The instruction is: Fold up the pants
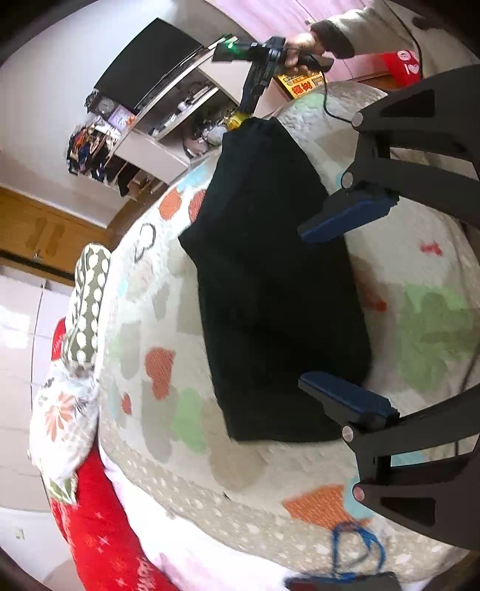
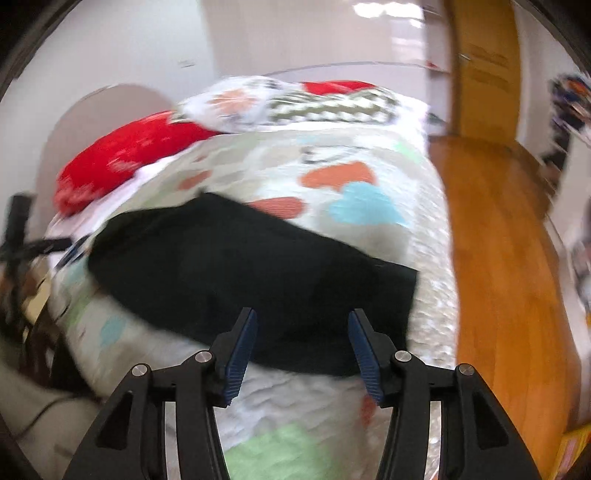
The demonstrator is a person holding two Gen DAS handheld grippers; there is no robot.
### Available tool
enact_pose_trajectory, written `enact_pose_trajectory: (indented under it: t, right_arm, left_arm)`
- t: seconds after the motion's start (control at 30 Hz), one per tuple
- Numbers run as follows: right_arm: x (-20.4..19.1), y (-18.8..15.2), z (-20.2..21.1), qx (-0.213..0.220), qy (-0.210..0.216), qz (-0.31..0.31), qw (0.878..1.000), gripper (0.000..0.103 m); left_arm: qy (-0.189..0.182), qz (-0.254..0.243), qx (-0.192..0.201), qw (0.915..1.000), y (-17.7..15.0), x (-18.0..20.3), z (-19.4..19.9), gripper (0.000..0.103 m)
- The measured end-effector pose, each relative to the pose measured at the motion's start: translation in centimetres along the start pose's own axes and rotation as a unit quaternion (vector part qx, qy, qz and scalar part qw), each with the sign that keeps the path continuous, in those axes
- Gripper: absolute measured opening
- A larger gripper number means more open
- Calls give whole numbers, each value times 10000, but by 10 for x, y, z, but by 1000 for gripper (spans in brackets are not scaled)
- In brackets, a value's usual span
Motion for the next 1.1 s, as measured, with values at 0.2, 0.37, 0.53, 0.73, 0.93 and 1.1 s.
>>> enact_pose_trajectory:
  t: [0.2,0.37,0.53,0.73,0.93,1.1]
  right_arm:
    - [14,12,-35,-56,279,-541,9981,50]
    - [-22,34,-50,69,190,-24,9998,12]
    - [-75,51,-69,373,900,-43,9952,20]
    - [-93,28,-75,17,1692,-174,9854,39]
    - [-56,16,-26,429,1397,-641,9872,67]
    - [-19,14,-35,383,951,-1276,9865,67]
  left_arm:
    - [-173,-365,-201,9990,12,52,-45,75]
    - [-482,-599,-446,9960,20,88,-76,75]
    - [-679,-417,-459,9958,26,105,-91,75]
    - [-498,-512,-672,9952,15,102,-101,75]
    - [-489,-386,-779,9950,12,97,-110,75]
    - [-459,-448,-764,9950,10,98,-112,75]
Point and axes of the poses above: each gripper's, at about its wrist camera, not at the fingertips, and z roughly against the way its jaws point, x to its right, y to its top, the point moved 1 cm from there along -z, roughly the way its jaws point, and after that the axes turned 6 degrees about y, right-handed, at the moved point
